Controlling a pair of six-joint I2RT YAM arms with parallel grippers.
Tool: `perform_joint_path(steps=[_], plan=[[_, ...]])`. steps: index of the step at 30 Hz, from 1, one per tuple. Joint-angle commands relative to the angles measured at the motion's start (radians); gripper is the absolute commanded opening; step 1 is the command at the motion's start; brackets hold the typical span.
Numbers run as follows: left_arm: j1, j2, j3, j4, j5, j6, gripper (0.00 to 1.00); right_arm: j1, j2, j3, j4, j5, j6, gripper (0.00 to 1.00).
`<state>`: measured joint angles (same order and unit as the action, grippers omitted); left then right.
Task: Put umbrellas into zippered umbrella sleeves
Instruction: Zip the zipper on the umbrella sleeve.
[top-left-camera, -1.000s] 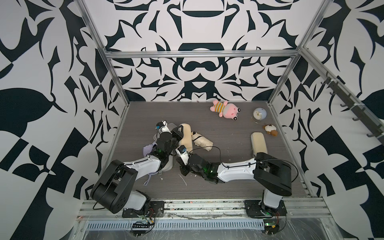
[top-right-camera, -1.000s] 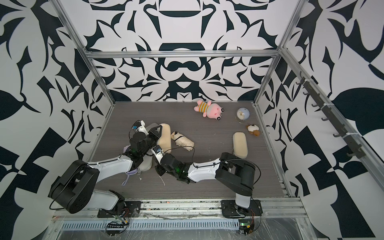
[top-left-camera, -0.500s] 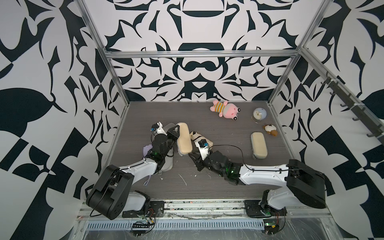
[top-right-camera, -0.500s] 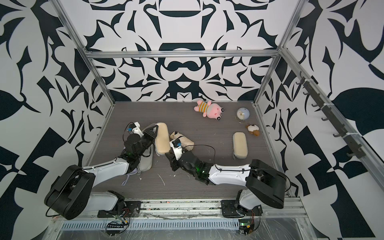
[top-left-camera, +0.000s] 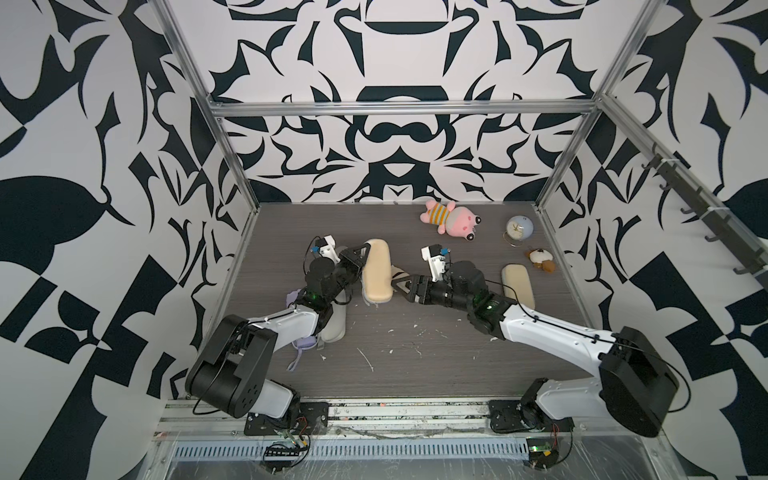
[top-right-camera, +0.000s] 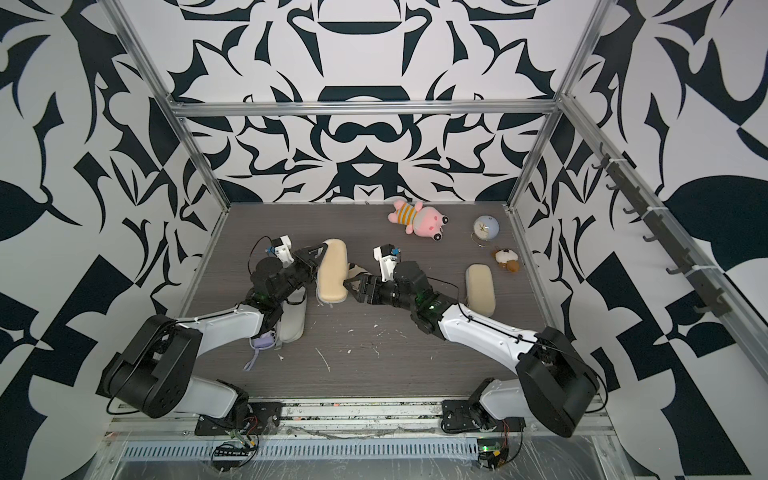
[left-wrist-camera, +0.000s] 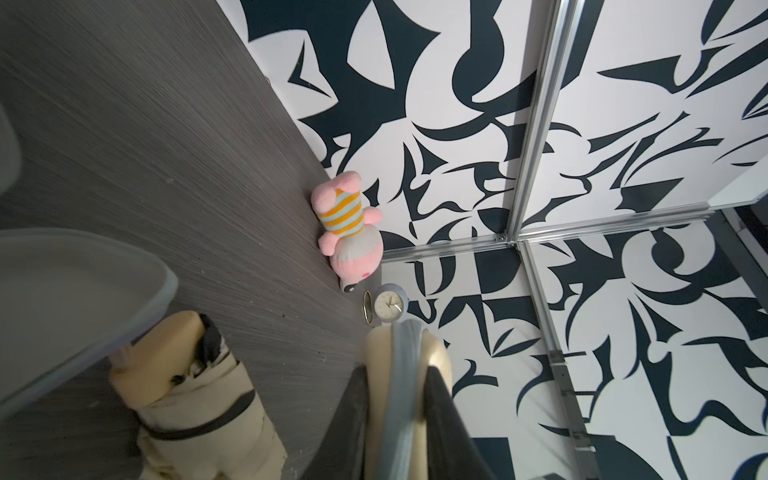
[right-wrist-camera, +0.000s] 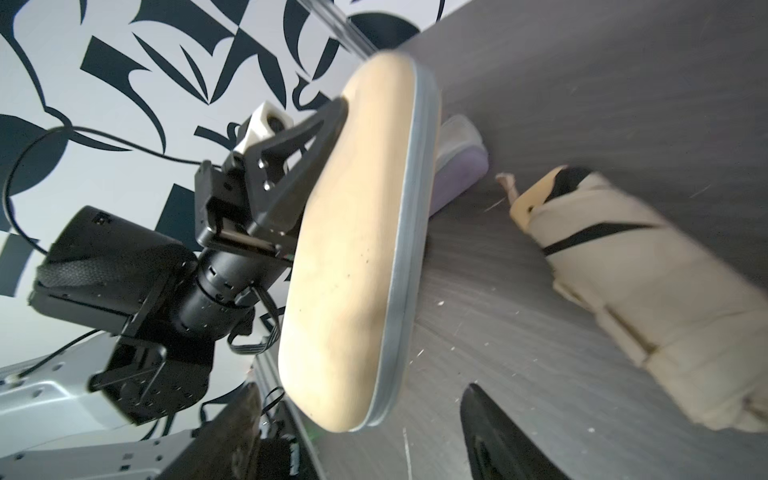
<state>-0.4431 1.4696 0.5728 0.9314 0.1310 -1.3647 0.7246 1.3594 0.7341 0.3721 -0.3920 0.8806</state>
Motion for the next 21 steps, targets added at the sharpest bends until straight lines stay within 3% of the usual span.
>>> perform_joint_path(steps=[1,7,9,11,13,15,17,18,21], plan=[[-0.027,0.009,0.053,0.132,0.047,-0.075,0.00,0.004,0.027,0.036,0.100,-0.095,0.121,0.76],[-0.070,0.015,0.072,0.103,0.058,-0.098,0.05,0.003,0.073,0.011,0.333,-0.102,0.254,0.69],[-0.078,0.007,0.068,0.088,0.060,-0.093,0.14,0.002,0.084,0.007,0.413,-0.094,0.303,0.52],[-0.076,-0.008,0.057,0.098,0.082,-0.091,0.34,-0.002,0.081,-0.006,0.449,-0.070,0.348,0.24],[-0.049,-0.037,0.034,0.102,0.135,-0.089,0.47,-0.010,0.061,-0.020,0.448,-0.051,0.362,0.15],[0.001,-0.084,0.005,0.058,0.216,-0.062,0.54,-0.014,0.025,-0.025,0.415,-0.020,0.355,0.14],[0.057,-0.183,-0.009,-0.161,0.270,0.061,0.59,-0.015,-0.014,-0.019,0.352,0.016,0.337,0.13],[0.071,-0.290,0.001,-0.352,0.254,0.176,0.61,-0.014,-0.034,-0.019,0.310,0.050,0.330,0.12],[-0.033,-0.478,0.101,-0.863,-0.005,0.567,0.64,-0.011,-0.079,-0.038,0.268,0.170,0.344,0.11]])
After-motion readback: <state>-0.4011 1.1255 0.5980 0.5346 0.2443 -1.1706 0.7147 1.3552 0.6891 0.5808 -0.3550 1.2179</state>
